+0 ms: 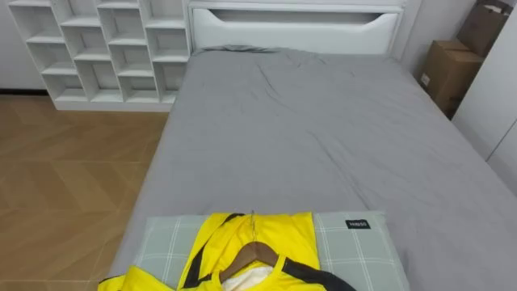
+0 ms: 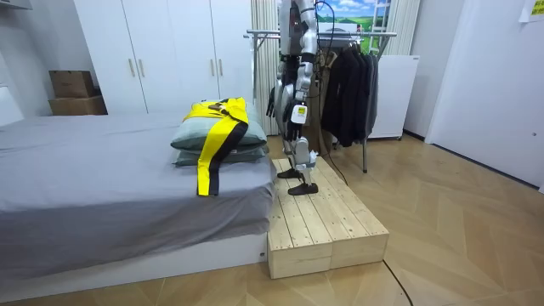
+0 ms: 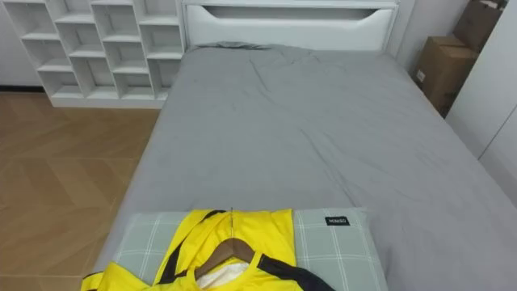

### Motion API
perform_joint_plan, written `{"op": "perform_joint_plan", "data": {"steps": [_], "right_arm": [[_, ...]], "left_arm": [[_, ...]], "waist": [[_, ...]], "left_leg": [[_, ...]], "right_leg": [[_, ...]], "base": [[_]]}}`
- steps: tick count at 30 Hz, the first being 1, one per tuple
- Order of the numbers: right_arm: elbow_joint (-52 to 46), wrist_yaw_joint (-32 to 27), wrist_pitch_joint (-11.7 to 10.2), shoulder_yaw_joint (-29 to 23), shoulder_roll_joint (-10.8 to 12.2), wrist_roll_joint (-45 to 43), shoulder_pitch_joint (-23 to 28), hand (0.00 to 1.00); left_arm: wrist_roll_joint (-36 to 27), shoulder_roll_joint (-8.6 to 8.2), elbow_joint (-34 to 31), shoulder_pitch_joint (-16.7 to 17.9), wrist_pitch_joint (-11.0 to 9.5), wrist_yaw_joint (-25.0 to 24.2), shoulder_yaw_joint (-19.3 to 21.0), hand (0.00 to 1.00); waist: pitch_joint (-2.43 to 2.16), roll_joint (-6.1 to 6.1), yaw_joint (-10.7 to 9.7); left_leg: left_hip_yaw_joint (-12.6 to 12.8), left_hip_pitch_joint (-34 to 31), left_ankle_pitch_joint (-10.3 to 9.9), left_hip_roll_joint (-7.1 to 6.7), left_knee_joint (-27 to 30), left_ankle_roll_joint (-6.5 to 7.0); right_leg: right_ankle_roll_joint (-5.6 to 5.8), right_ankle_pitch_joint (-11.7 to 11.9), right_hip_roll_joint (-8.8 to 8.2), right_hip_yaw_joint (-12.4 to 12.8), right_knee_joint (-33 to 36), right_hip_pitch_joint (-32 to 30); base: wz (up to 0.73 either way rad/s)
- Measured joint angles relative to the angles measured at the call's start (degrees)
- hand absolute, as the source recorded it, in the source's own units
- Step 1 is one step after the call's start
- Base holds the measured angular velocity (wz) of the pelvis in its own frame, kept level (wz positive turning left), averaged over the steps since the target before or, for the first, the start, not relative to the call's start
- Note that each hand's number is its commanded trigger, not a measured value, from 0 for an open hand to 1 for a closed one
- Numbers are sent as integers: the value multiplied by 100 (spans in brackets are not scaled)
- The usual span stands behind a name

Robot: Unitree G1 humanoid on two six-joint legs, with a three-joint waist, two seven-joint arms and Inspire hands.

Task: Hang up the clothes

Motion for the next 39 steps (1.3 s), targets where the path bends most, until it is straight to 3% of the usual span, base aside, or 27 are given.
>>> {"op": "perform_joint_plan", "data": {"steps": [27,30,32,35,39], "right_arm": [[48,-3,-64,2,-2,-265,-51,0],[54,-9,-60,-55,12,-271,-44,0],[49,-20,-53,-132,24,-272,-21,0],[42,-23,-57,-182,34,-340,-55,0],[19,-62,-73,-339,-2,-355,31,0]], "left_arm": [[96,-16,7,3,-34,88,89,0],[-22,-71,6,32,-32,101,261,0],[-48,-126,-27,69,-31,151,411,0],[-27,-139,-108,106,-64,431,516,0],[611,-152,-512,78,-82,1076,1145,0]], "waist": [[10,-22,25],[2,-17,34],[28,-41,33],[17,-37,45],[1,-17,191]], "left_leg": [[-11,4,0,-4,4,0],[-12,28,0,4,8,0],[-18,93,-1,5,-19,0],[-51,81,-18,8,-39,-13],[-47,100,-14,10,6,-26]], "right_leg": [[0,0,0,-7,-4,12],[0,0,-1,-4,-3,33],[-5,-9,-2,-5,-3,94],[-15,-32,-1,-7,-1,91],[-24,-36,11,-36,4,112]], "base": [[0],[0],[2],[0],[2]]}}
